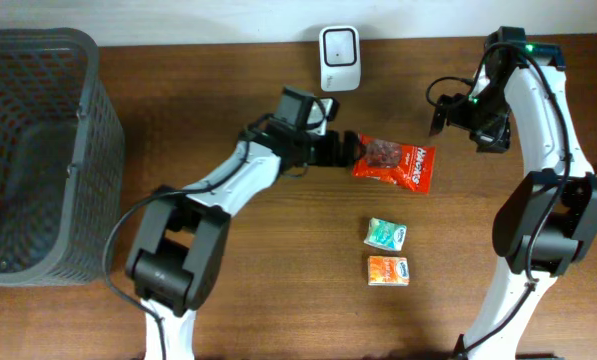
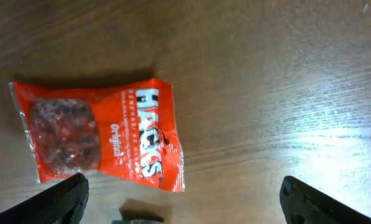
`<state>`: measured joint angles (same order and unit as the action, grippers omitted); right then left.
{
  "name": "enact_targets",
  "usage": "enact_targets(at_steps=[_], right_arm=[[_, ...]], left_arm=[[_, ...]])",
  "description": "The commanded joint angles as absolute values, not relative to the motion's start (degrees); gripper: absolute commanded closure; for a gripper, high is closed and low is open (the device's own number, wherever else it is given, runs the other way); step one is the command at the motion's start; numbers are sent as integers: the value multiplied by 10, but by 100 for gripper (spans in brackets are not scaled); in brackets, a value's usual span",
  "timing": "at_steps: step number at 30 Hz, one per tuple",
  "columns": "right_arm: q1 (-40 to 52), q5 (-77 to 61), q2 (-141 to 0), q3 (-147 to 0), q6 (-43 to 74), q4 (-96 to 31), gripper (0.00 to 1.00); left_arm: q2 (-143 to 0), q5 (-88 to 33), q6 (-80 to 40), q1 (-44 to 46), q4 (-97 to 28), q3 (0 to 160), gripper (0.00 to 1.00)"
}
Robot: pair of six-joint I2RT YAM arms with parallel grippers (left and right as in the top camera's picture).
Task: Scan the item barcode
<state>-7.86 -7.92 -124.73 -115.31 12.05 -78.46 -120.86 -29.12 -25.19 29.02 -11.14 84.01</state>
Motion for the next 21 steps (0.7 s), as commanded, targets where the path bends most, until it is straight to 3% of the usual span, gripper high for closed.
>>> enact_targets(at_steps=[1,7,8,12,14,17,18,21], right_arm=[[-79,-74,-1235,-1160,127,-812,2],[-79,-74,-1235,-1160,127,-812,2],[-79,-74,-1235,-1160,127,-812,2],[-79,-74,-1235,-1160,127,-812,2],[-79,-74,-1235,-1160,127,-812,2],[-79,-74,-1235,-1160,127,-812,2],[-79,-74,-1235,-1160,127,-812,2],[-79,-74,-1235,-1160,127,-812,2]], left_arm=[[-1252,-270,-292,320,-79,844,1],[-1302,-257,-351,343,-38,844,2],[-1306,-257,-361,344,-36,844,8],[-1308,-257,-361,345,-34,844,62],[-1308,-257,-361,345,-35,844,83],[-1308,-257,-361,345,-35,844,84],[-1308,-257,-361,345,-36,844,96],[-1304,-260,-360,339,-40,845,100]])
